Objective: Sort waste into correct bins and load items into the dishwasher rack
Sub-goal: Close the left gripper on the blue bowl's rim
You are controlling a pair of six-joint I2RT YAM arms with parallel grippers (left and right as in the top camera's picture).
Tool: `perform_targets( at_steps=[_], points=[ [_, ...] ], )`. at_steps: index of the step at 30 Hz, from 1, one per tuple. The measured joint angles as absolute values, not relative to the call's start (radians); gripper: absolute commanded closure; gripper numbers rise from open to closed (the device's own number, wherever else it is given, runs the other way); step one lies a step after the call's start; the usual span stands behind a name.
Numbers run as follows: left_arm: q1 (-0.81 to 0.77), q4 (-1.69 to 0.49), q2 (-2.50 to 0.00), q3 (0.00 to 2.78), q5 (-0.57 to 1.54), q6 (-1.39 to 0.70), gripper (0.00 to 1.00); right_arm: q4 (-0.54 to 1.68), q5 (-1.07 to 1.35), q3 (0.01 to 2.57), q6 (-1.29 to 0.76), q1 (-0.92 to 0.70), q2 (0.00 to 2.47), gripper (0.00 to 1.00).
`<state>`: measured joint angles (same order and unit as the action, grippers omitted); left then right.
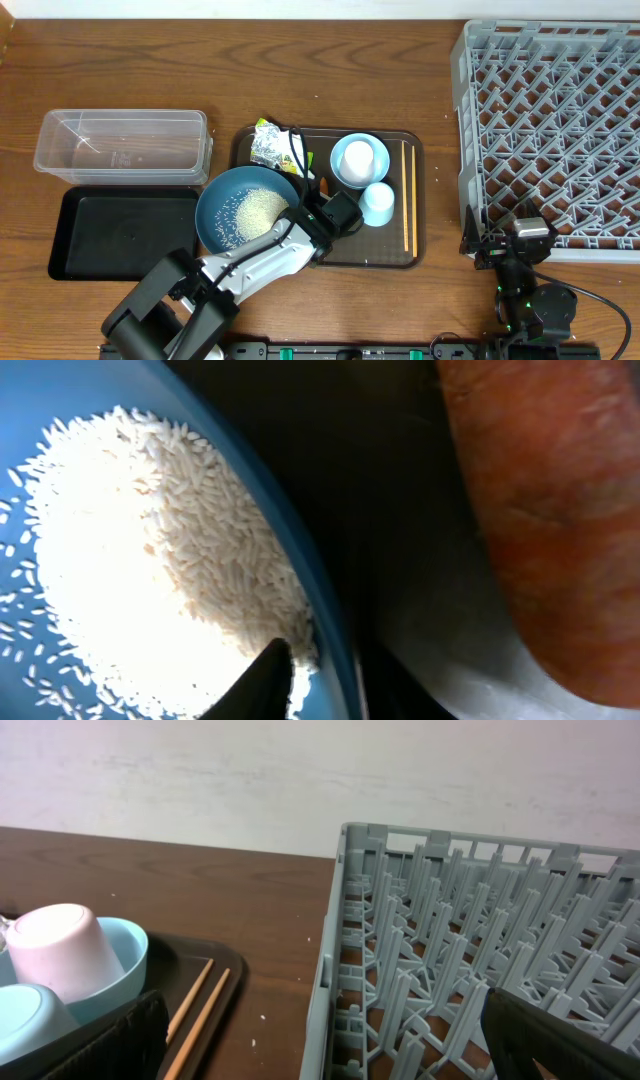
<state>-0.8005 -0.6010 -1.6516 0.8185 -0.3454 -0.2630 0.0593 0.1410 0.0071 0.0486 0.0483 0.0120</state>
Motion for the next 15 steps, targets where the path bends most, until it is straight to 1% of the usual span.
perform_targets(
  at_steps=[2,3,4,7,10,15],
  points=[
    [-0.801,-0.601,-1.655,0.817,-0.348,-0.262,0.81,0.059,0.141,0.007,0.049,0.048,0.012,0.01],
    [-0.801,-0.6,-1.656,0.817,-0.35,-0.263,0.81,0.059,0.141,0.007,0.049,0.048,0.012,0.01],
    [-0.801,-0.6,-1.656,0.817,-0.351,-0.262,0.85,0.059,0.141,0.007,0.049,0.048,0.012,0.01],
    [-0.801,-0.598,-1.657,0.816,-0.351,-0.263,0.91,0.059,0.141,0.007,0.049,0.048,0.012,0.01],
    [-0.801,-0.598,-1.657,0.816,-0.366,-0.257,0.94,0.059,0.141,0.007,0.049,0.048,0.012,0.01],
    [-0.801,-0.598,-1.657,0.816,-0.387,-0.257,0.94,0.059,0.141,0.007,0.049,0.048,0.012,0.01]
  ],
)
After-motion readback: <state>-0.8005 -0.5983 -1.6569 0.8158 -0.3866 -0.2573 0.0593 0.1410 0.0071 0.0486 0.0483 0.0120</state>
